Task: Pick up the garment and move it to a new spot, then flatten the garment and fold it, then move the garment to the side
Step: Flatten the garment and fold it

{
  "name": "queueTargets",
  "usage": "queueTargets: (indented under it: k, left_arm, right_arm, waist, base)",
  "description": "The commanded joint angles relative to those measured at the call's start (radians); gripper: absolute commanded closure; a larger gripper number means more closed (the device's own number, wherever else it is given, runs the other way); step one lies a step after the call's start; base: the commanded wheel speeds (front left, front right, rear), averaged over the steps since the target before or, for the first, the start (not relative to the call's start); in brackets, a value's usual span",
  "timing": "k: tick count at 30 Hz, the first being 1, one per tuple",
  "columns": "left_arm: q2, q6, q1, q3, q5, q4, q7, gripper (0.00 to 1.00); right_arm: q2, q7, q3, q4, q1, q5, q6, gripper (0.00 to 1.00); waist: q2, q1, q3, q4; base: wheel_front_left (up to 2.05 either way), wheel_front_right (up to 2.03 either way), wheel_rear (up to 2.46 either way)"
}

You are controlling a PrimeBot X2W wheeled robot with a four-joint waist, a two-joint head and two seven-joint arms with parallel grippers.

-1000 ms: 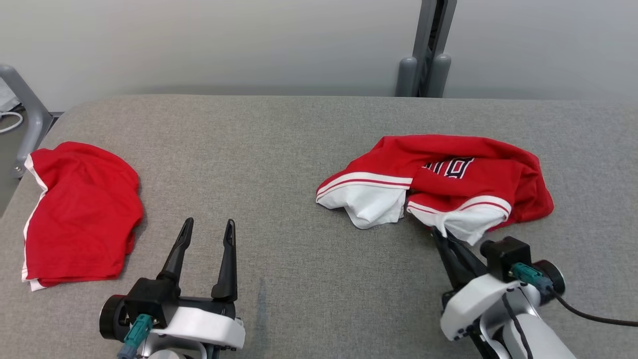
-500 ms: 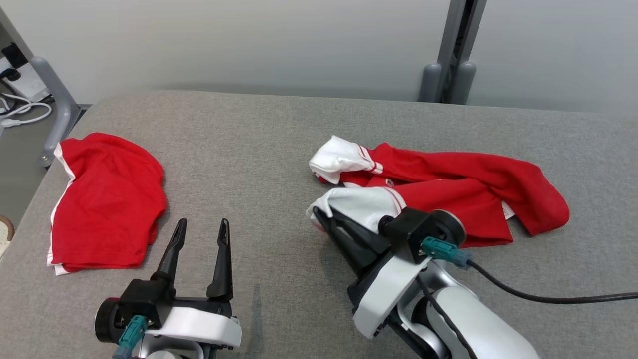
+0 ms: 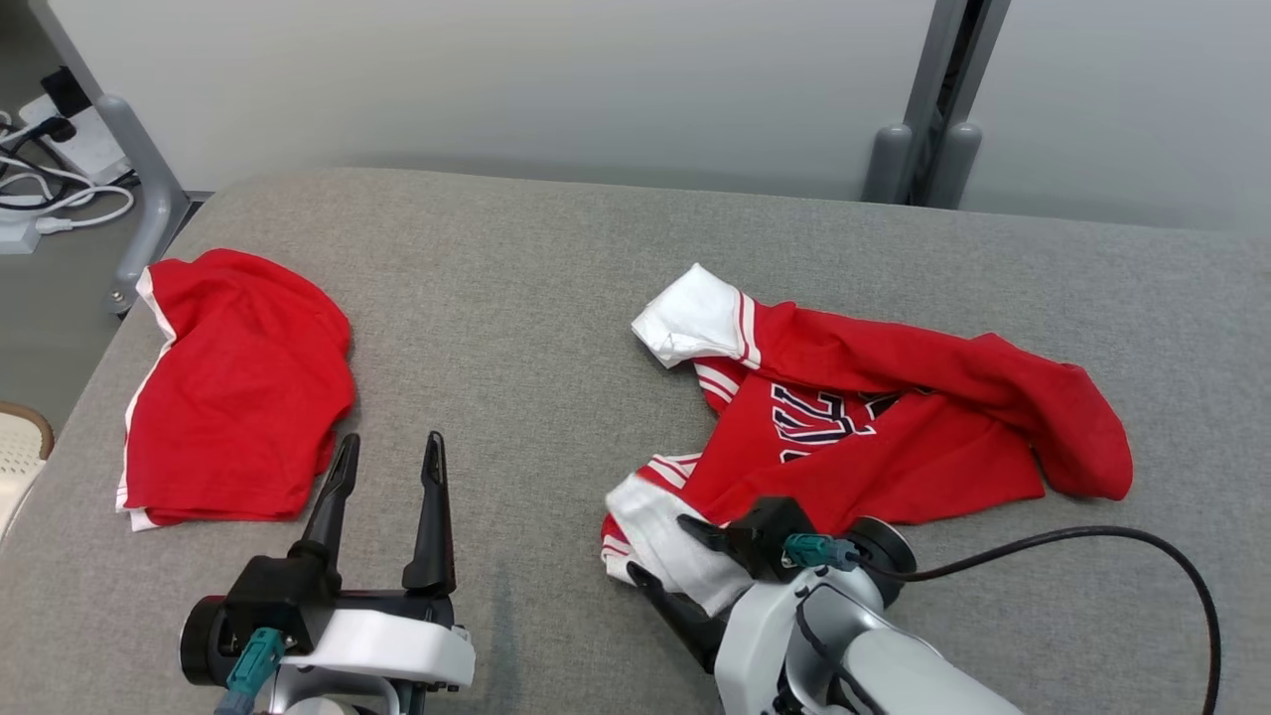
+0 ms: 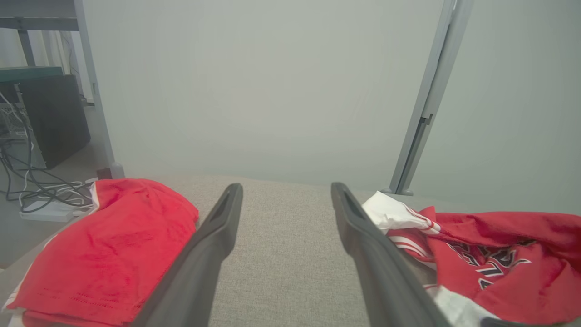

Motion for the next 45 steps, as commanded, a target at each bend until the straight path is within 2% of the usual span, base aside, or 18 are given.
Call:
queueTargets:
  k: [1,10,18,22,29,34,38,45]
  left_arm:
    - [0.004,0.005,0.000,0.008,-0.003,-0.005,-0.001,0.00]
    - [0.004,0.001,-0.005,0.017,0.005,-0.008,-0.001,0.00]
    - [0.004,0.004,-0.015,0.023,0.008,-0.018,-0.001,0.00]
    - [0.004,0.003,-0.017,0.022,0.011,-0.024,-0.001,0.00]
    - [0.004,0.002,-0.011,0.023,0.013,-0.037,-0.001,0.00]
    - [0.004,0.004,-0.001,0.039,-0.007,-0.044,-0.001,0.00]
    - [0.004,0.009,0.000,0.059,-0.026,-0.050,-0.001,0.00]
    - [0.004,-0.008,-0.003,0.060,0.015,-0.043,-0.001,0.00]
  right_arm:
    - [-0.014,-0.002,-0.014,0.025,-0.017,-0.013,0.000,0.00]
    - [-0.065,-0.020,-0.125,0.026,-0.051,-0.052,0.000,0.00]
    - [-0.135,-0.121,-0.365,-0.086,-0.012,-0.178,0.000,0.00]
    - [-0.133,-0.205,-0.503,-0.160,0.044,-0.256,0.000,0.00]
    - [-0.068,-0.296,-0.738,-0.293,0.246,-0.351,0.000,0.00]
    - [-0.029,-0.309,-0.798,-0.340,0.333,-0.392,0.000,0.00]
    - [-0.013,-0.310,-0.796,-0.360,0.348,-0.416,0.000,0.00]
    - [-0.002,-0.310,-0.783,-0.373,0.339,-0.410,0.000,0.00]
  waist:
    - [0.0000,0.0000,-0.002,-0.014]
    - [0.0000,0.0000,-0.018,-0.084]
    - [0.0000,0.0000,-0.030,-0.139]
    - [0.0000,0.0000,-0.031,-0.160]
    - [0.0000,0.0000,-0.023,-0.185]
    - [0.0000,0.0000,-0.011,-0.208]
    - [0.0000,0.0000,-0.004,-0.220]
    - [0.0000,0.0000,0.009,-0.238]
  base:
    - [0.00,0.00,0.00]
    - [0.00,0.00,0.00]
    - [0.00,0.00,0.00]
    - [0.00,0.00,0.00]
    - [0.00,0.00,0.00]
    - [0.00,0.00,0.00]
    - [0.00,0.00,0.00]
    - [0.00,0.00,0.00]
